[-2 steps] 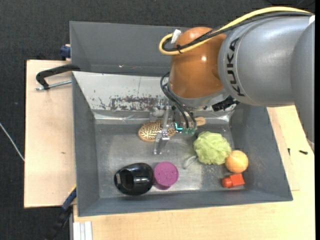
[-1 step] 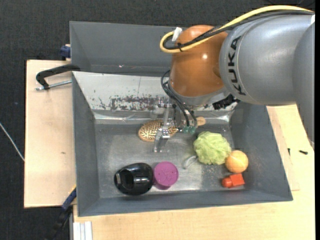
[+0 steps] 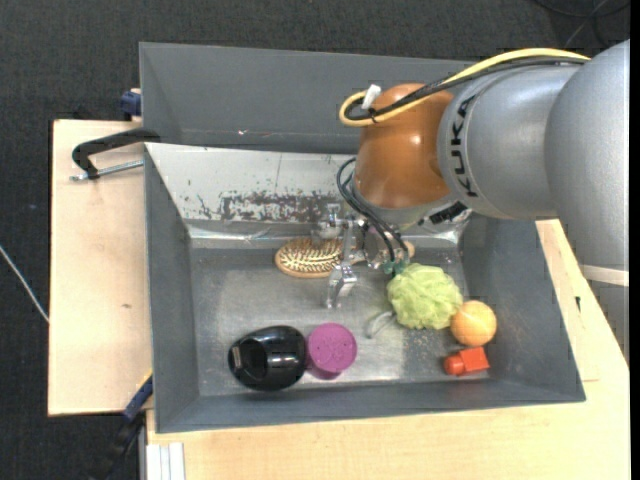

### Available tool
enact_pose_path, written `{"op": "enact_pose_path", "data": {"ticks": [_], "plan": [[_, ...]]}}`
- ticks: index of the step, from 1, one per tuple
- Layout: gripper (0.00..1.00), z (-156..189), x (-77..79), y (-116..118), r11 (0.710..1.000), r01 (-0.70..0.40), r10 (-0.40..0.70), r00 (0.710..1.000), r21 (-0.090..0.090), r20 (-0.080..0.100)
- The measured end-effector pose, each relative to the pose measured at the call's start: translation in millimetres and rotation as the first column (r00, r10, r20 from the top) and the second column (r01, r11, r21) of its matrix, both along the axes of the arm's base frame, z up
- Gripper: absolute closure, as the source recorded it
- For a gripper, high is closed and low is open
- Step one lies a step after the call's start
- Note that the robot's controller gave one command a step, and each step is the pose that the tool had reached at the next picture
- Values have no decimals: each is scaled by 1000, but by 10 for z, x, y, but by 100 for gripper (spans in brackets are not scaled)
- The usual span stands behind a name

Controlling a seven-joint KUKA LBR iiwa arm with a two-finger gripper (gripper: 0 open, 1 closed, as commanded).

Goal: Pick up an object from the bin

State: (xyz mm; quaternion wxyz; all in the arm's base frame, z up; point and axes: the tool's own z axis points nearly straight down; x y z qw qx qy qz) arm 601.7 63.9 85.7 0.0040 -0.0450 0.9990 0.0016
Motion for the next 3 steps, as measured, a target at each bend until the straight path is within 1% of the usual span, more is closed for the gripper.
{"op": "enact_pose_path", "data": {"ticks": [1,2,3], "plan": [[0,20,27,3,1000,-9,9,1000,2,10],[0,-59,62,-108,997,-80,80,997,8,16],[0,-59,65,-139,998,-57,56,998,11,15]]}}
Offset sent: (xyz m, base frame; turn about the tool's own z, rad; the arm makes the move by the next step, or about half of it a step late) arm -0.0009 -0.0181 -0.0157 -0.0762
